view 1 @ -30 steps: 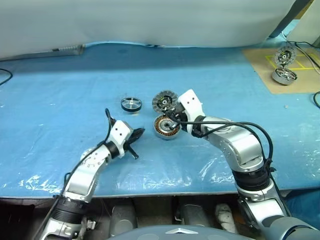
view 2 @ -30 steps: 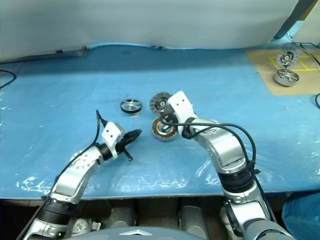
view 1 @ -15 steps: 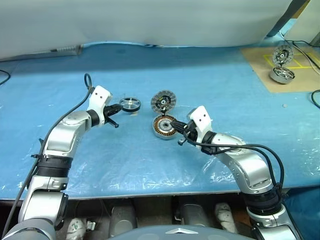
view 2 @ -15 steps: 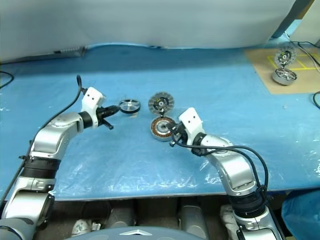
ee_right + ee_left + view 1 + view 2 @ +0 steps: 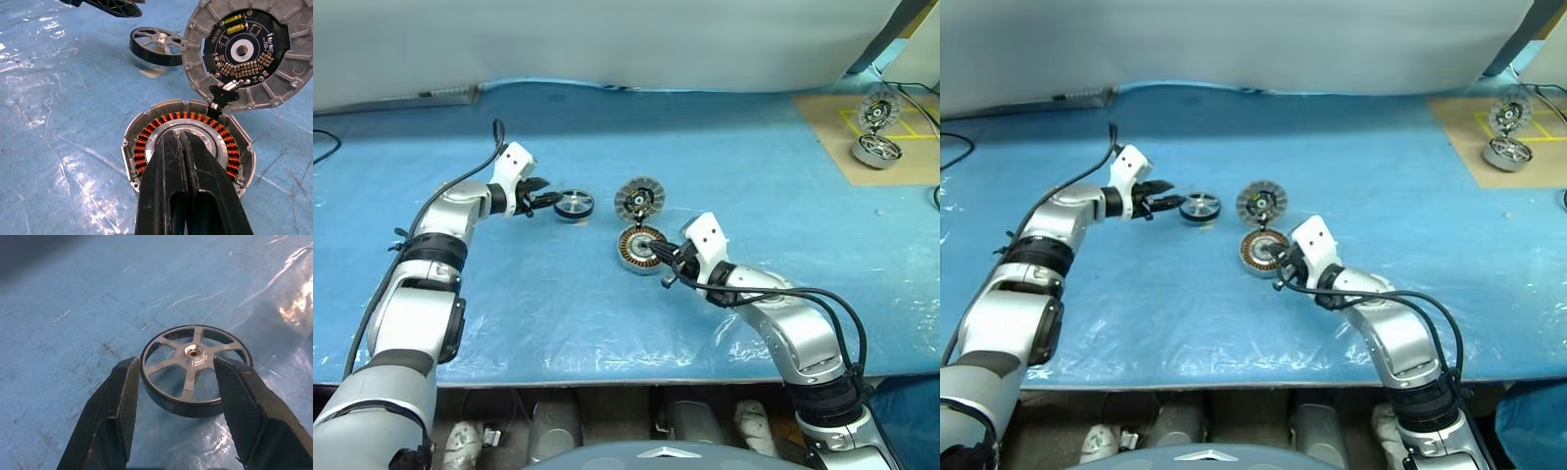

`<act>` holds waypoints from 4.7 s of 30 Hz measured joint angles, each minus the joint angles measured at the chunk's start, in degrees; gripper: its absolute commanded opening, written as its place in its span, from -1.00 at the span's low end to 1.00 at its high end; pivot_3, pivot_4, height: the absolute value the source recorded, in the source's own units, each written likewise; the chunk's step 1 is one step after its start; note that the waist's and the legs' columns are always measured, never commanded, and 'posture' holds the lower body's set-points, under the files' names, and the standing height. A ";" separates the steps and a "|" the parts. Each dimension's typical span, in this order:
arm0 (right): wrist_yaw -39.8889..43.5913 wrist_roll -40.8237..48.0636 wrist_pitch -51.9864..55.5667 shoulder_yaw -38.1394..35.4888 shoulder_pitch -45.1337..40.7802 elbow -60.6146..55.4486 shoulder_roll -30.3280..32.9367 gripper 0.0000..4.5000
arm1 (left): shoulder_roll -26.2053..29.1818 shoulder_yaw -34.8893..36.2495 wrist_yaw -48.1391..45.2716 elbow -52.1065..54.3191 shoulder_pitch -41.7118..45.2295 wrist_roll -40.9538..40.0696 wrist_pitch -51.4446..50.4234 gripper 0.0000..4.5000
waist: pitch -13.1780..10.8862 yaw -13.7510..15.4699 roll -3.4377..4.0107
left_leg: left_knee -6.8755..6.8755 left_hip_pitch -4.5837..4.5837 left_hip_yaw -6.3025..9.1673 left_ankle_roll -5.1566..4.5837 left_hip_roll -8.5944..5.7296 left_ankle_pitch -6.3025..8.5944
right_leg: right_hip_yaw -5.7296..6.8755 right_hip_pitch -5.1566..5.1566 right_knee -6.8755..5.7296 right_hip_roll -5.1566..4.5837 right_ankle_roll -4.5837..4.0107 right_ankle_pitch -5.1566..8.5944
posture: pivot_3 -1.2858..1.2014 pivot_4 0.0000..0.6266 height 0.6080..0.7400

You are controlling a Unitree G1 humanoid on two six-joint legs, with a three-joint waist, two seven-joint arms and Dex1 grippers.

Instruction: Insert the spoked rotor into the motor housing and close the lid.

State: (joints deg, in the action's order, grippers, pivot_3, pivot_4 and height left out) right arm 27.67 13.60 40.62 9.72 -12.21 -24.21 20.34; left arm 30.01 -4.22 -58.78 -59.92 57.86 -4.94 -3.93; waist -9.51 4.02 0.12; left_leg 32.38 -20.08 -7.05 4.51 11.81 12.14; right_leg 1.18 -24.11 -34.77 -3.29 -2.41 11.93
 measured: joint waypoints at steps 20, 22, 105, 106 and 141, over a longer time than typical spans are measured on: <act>-2.71 -0.05 -0.09 -0.01 1.09 -0.02 -0.78 -1.00 | -5.23 -0.17 2.43 -14.66 7.67 10.12 9.10 0.79 | -0.11 0.53 -0.19 | 0.00 -0.02 0.01 0.01 -0.01 0.00 | 0.02 0.02 0.00 -0.02 0.04 -0.02 | 0.03 -0.52 1.00; -2.76 -0.05 -0.09 0.00 1.09 -0.02 -0.78 -1.00 | -5.89 -0.21 4.11 -15.15 7.67 11.03 9.09 0.79 | -0.13 0.57 -0.22 | 0.01 -0.02 0.01 0.01 -0.01 0.00 | 0.02 0.02 0.00 -0.02 0.04 -0.02 | 0.03 -0.52 1.00; -1.85 -0.18 -4.33 -1.76 3.90 0.23 -0.99 -1.00 | 8.25 -0.42 -23.04 13.83 -5.53 5.63 -0.66 -0.81 | -0.25 0.15 -0.37 | -0.38 0.08 0.00 0.04 0.03 0.01 | 0.10 -0.13 0.12 -0.07 -0.19 0.14 | 0.03 -0.52 1.00; -1.49 0.00 -5.80 -2.41 4.65 0.22 -1.03 -1.00 | 8.80 -0.41 -24.77 18.93 -7.53 4.10 -3.91 -0.81 | -0.26 0.13 -0.36 | -0.39 0.07 -0.02 0.04 0.04 0.01 | 0.10 -0.14 0.12 -0.07 -0.20 0.15 | 0.03 -0.52 1.00; 7.82 4.71 -24.78 -7.47 17.92 7.38 -0.27 -1.00 | -8.74 -14.59 -4.77 47.90 -9.87 -2.70 -27.06 -0.81 | -0.28 -0.01 -0.30 | -0.17 -0.10 -0.09 -0.01 0.02 -0.01 | 0.07 -0.08 0.11 -0.03 -0.26 0.19 | 0.03 -0.52 1.00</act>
State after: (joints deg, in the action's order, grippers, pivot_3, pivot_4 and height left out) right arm 35.49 18.30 15.85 2.25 5.70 -16.82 20.07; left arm 21.27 -18.81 -63.54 -12.02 47.99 -7.65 -30.98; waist -9.79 4.01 -0.17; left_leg 32.21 -20.18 -7.14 4.50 11.83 12.13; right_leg 1.25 -24.19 -34.66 -3.32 -2.67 12.12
